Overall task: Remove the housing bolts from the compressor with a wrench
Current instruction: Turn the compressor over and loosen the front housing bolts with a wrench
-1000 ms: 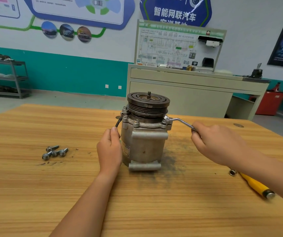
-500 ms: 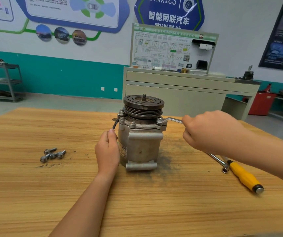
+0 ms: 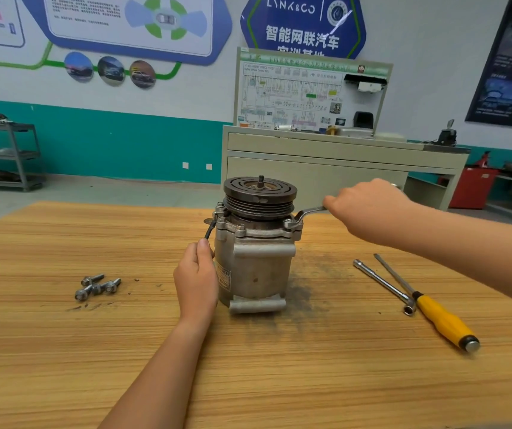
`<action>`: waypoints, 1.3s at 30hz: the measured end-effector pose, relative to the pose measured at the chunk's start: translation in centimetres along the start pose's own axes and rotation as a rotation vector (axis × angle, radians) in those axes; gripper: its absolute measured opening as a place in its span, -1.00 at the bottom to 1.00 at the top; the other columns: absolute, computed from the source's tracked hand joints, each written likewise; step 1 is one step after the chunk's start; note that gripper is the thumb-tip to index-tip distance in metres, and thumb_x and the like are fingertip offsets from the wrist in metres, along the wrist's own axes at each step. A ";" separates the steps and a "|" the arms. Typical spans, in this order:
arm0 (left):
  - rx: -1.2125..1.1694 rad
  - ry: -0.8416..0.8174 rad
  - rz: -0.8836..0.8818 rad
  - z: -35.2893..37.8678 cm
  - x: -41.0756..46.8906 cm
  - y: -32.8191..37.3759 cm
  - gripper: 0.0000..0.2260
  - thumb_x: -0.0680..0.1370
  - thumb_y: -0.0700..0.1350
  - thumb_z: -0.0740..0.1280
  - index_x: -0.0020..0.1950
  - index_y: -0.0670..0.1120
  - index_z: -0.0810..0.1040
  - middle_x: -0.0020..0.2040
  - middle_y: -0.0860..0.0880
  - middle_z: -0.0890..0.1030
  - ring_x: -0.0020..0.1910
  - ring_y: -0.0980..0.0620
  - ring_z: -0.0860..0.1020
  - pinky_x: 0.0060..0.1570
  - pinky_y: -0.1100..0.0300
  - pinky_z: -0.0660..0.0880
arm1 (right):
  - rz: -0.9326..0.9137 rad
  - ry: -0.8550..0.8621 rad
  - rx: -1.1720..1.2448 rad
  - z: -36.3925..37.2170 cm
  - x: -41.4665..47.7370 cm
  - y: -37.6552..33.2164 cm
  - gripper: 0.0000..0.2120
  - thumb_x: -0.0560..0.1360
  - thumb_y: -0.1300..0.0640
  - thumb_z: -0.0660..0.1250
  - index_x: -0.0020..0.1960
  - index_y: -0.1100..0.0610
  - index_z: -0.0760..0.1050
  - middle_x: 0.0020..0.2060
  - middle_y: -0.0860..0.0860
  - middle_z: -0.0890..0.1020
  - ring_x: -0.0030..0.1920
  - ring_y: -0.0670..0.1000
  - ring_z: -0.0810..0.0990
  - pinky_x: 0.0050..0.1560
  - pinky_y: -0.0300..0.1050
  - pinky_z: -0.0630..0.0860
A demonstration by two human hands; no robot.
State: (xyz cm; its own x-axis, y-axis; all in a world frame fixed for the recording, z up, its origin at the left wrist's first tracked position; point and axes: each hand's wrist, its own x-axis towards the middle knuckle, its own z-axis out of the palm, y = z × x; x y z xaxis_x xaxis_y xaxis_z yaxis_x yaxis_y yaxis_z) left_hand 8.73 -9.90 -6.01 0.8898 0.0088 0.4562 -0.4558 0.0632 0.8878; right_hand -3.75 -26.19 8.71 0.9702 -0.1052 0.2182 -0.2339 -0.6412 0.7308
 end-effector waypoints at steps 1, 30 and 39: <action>0.001 0.000 -0.001 0.0 0.0 0.0 -0.67 0.64 -0.09 0.10 -0.32 -0.10 0.34 -0.42 0.01 0.31 -0.41 0.08 0.26 -0.38 0.15 0.21 | 0.020 0.043 0.050 0.5 0.6 -0.2 -0.76 0.54 0.30 0.15 0.19 0.14 0.35 -0.32 -0.01 0.43 -0.30 0.01 0.46 -0.31 -0.15 0.39; 0.111 0.033 0.062 0.1 -0.7 -0.3 -0.69 0.62 -0.03 0.08 0.30 -0.12 0.40 0.13 0.04 0.42 0.15 0.06 0.41 0.20 0.11 0.33 | 0.251 0.036 0.639 0.3 -5.2 -3.8 -0.70 0.60 0.12 0.02 0.30 -0.03 0.28 -0.32 -0.03 0.46 -0.25 0.05 0.50 -0.40 -0.12 0.33; 0.136 -0.012 0.288 0.1 -1.2 0.3 -0.40 0.47 0.18 0.01 0.47 -0.04 0.22 0.47 -0.02 0.16 0.41 0.19 0.09 0.42 -0.16 0.13 | 0.248 0.006 0.314 -2.2 -4.2 -3.8 -0.72 0.52 0.27 0.08 0.18 0.06 0.36 -0.44 -0.04 0.26 -0.48 -0.05 0.21 -0.54 -0.18 0.15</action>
State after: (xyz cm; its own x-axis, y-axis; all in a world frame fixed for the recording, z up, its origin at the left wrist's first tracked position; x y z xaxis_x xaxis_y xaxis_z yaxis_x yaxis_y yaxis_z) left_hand 7.57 -9.95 -6.27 0.7241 -0.0044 0.6897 -0.6880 -0.0738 0.7219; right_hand -7.07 -21.67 6.44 0.8862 -0.2822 0.3674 -0.4293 -0.7983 0.4225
